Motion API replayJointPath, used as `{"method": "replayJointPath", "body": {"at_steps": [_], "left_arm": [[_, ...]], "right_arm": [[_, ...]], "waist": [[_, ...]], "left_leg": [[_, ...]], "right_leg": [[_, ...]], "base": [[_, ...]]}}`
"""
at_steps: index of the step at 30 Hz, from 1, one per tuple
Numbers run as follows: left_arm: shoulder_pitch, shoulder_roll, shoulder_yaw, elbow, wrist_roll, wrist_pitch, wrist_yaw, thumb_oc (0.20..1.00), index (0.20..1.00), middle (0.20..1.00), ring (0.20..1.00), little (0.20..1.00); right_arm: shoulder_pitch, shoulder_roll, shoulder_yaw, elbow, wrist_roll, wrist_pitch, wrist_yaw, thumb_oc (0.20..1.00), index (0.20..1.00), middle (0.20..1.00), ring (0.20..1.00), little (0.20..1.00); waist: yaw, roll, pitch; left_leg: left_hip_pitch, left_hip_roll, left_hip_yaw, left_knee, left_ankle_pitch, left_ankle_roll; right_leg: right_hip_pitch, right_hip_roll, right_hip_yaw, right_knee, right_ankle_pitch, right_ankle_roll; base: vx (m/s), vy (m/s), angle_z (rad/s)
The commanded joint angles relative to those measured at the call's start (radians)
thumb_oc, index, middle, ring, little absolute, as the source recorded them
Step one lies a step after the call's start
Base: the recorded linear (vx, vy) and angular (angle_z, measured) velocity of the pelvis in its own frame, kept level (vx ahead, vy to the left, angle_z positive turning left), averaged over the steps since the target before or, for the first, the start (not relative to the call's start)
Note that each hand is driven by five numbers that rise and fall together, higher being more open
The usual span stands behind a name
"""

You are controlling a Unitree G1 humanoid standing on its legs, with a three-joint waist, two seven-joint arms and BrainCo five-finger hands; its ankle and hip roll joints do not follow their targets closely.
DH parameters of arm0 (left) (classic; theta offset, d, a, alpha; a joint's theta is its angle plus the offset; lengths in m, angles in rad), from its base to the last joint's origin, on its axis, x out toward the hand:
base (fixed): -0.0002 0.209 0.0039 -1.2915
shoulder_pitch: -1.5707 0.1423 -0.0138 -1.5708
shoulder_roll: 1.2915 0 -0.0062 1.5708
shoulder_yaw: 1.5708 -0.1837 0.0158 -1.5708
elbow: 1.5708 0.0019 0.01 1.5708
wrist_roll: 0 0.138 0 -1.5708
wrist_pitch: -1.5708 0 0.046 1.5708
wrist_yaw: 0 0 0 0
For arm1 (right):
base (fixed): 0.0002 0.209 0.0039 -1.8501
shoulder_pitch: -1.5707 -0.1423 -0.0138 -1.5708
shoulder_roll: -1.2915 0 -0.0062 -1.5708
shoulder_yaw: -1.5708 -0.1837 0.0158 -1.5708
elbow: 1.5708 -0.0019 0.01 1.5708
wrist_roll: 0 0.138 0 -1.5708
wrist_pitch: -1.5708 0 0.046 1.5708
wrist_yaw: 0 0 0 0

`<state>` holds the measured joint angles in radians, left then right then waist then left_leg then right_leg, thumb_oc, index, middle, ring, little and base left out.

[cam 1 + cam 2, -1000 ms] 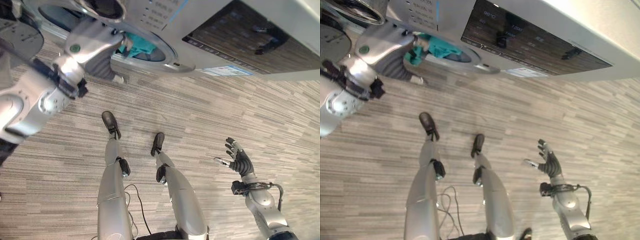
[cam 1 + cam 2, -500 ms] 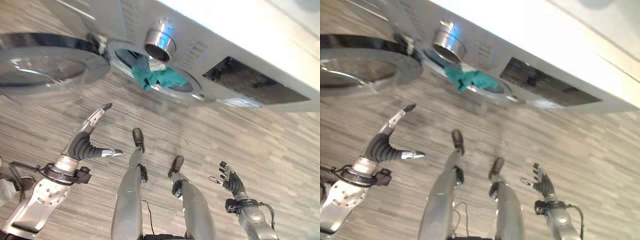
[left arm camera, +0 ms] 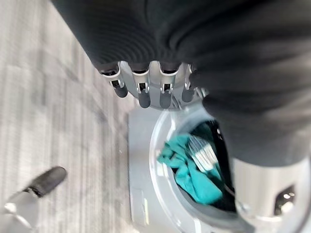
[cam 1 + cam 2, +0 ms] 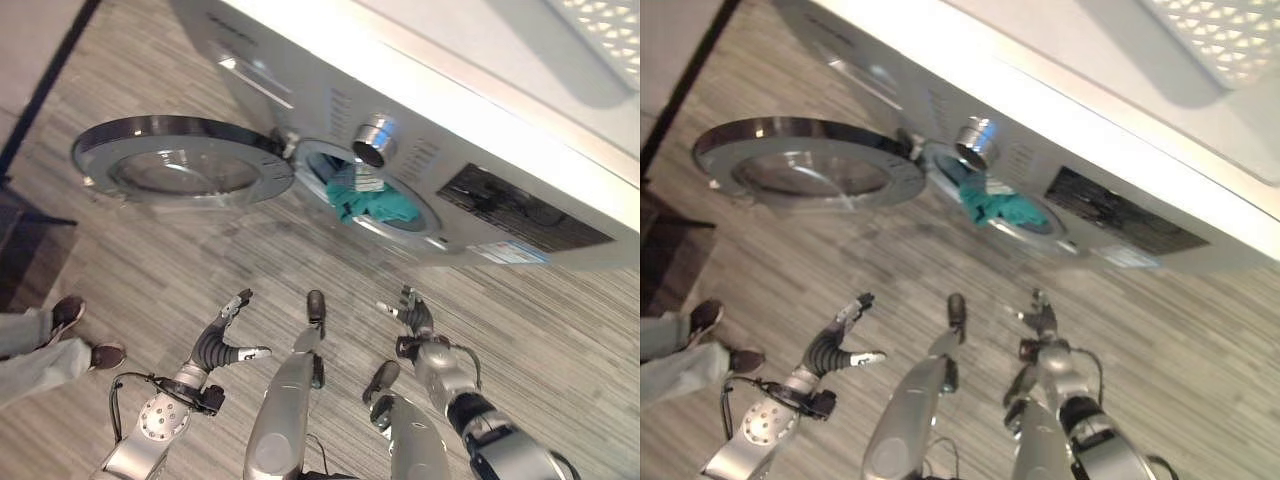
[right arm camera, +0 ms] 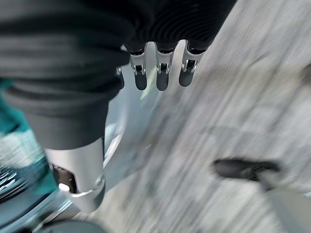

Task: Grab the laundry basket,head to the washer,open it,put in the laundry and shut it.

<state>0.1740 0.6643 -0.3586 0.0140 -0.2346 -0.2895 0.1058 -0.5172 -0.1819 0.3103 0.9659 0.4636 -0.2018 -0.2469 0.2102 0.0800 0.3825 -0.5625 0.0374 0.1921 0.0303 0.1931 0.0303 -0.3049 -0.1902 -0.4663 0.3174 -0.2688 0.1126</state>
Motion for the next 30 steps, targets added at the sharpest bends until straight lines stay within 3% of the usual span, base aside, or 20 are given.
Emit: {"method": "replayJointPath", "body": {"at_steps": [1, 4, 11, 12, 13, 16, 21, 26, 29, 30], "left_arm": [[-0.048, 0.038, -0.034, -0.029, -0.005, -0.043, 0.002, 1.000, 1.000, 1.000, 1.000, 1.000], [-0.086, 0.049, -0.099, -0.015, 0.017, -0.045, 0.006, 1.000, 1.000, 1.000, 1.000, 1.000], [-0.124, 0.055, -0.150, -0.016, 0.006, -0.050, 0.002, 1.000, 1.000, 1.000, 1.000, 1.000], [-0.127, 0.063, -0.149, -0.034, -0.012, -0.058, 0.001, 1.000, 1.000, 1.000, 1.000, 1.000], [-0.130, 0.064, -0.150, -0.035, -0.013, -0.058, 0.001, 1.000, 1.000, 1.000, 1.000, 1.000], [-0.138, 0.071, -0.141, -0.044, -0.048, -0.069, -0.024, 1.000, 1.000, 1.000, 1.000, 1.000], [-0.148, 0.085, -0.128, -0.081, -0.067, -0.074, -0.051, 1.000, 1.000, 1.000, 1.000, 1.000], [-0.151, 0.093, -0.103, -0.089, -0.097, -0.065, -0.097, 1.000, 1.000, 1.000, 1.000, 1.000], [-0.146, 0.098, -0.088, -0.092, -0.101, -0.067, -0.095, 1.000, 1.000, 1.000, 1.000, 1.000], [-0.136, 0.106, -0.081, -0.096, -0.106, -0.072, -0.098, 1.000, 1.000, 1.000, 1.000, 1.000]], "right_arm": [[0.031, 0.008, 0.001, -0.002, 0.059, -0.041, -0.032, 1.000, 1.000, 1.000, 1.000, 1.000], [-0.134, 0.018, -0.016, 0.094, 0.079, -0.043, -0.069, 1.000, 1.000, 1.000, 1.000, 1.000], [-0.279, -0.006, -0.077, 0.182, 0.124, -0.046, -0.099, 1.000, 1.000, 1.000, 1.000, 1.000], [-0.367, -0.064, -0.102, 0.216, 0.140, -0.049, -0.117, 1.000, 1.000, 1.000, 1.000, 1.000], [-0.373, -0.067, -0.104, 0.220, 0.141, -0.049, -0.115, 1.000, 1.000, 1.000, 1.000, 1.000], [-0.494, -0.229, -0.126, 0.306, 0.155, -0.028, -0.118, 1.000, 1.000, 1.000, 1.000, 1.000], [-0.553, -0.333, -0.093, 0.335, 0.150, -0.005, -0.073, 1.000, 1.000, 1.000, 1.000, 1.000], [-0.644, -0.427, -0.030, 0.367, 0.199, 0.028, 0.041, 1.000, 1.000, 1.000, 1.000, 1.000], [-0.690, -0.460, -0.009, 0.317, 0.230, 0.002, 0.048, 1.000, 1.000, 1.000, 1.000, 1.000], [-0.739, -0.504, -0.018, 0.253, 0.291, -0.050, 0.037, 1.000, 1.000, 1.000, 1.000, 1.000]], "waist": [[-0.007, -0.023, 0.054], [0.039, -0.005, 0.066], [0.072, 0.012, 0.075], [0.100, 0.026, 0.080], [0.101, 0.027, 0.080], [0.159, 0.063, 0.075], [0.193, 0.082, 0.072], [0.223, 0.068, 0.057], [0.228, 0.060, 0.056], [0.231, 0.051, 0.053]], "left_leg": [[-0.039, 0.008, 0.053, 0.091, -0.132, -0.042], [-0.059, 0.002, 0.044, 0.097, -0.132, -0.041], [-0.085, -0.012, 0.037, 0.108, -0.136, -0.038], [-0.109, -0.021, 0.028, 0.110, -0.136, -0.035], [-0.112, -0.021, 0.027, 0.111, -0.136, -0.035], [-0.150, -0.048, 0.004, 0.116, -0.137, -0.032], [-0.200, -0.061, -0.013, 0.141, -0.143, -0.026], [-0.251, -0.067, -0.030, 0.170, -0.153, -0.022], [-0.258, -0.063, -0.031, 0.174, -0.153, -0.023], [-0.259, -0.062, -0.032, 0.168, -0.151, -0.024]], "right_leg": [[0.097, 0.062, -0.001, -0.155, 0.045, -0.070], [0.089, 0.054, -0.020, -0.139, 0.035, -0.073], [0.084, 0.044, -0.038, -0.128, 0.025, -0.073], [0.066, 0.038, -0.051, -0.102, 0.014, -0.075], [0.063, 0.038, -0.052, -0.099, 0.013, -0.075], [0.021, 0.026, -0.084, -0.034, -0.029, -0.082], [-0.026, 0.009, -0.112, 0.030, -0.060, -0.090], [-0.070, -0.002, -0.139, 0.085, -0.101, -0.105], [-0.077, -0.001, -0.139, 0.085, -0.103, -0.107], [-0.082, 0.000, -0.138, 0.084, -0.102, -0.106]], "base": [[0.02, 0.023, 0.30], [0.03, 0.003, 0.14], [0.03, 0.023, 0.10], [0.02, -0.008, 0.05], [0.04, -0.028, 0.23], [0.07, -0.024, 0.36], [0.05, -0.006, 0.47], [0.06, -0.033, 0.14], [0.00, 0.000, 0.00], [0.00, 0.000, 0.00]]}}
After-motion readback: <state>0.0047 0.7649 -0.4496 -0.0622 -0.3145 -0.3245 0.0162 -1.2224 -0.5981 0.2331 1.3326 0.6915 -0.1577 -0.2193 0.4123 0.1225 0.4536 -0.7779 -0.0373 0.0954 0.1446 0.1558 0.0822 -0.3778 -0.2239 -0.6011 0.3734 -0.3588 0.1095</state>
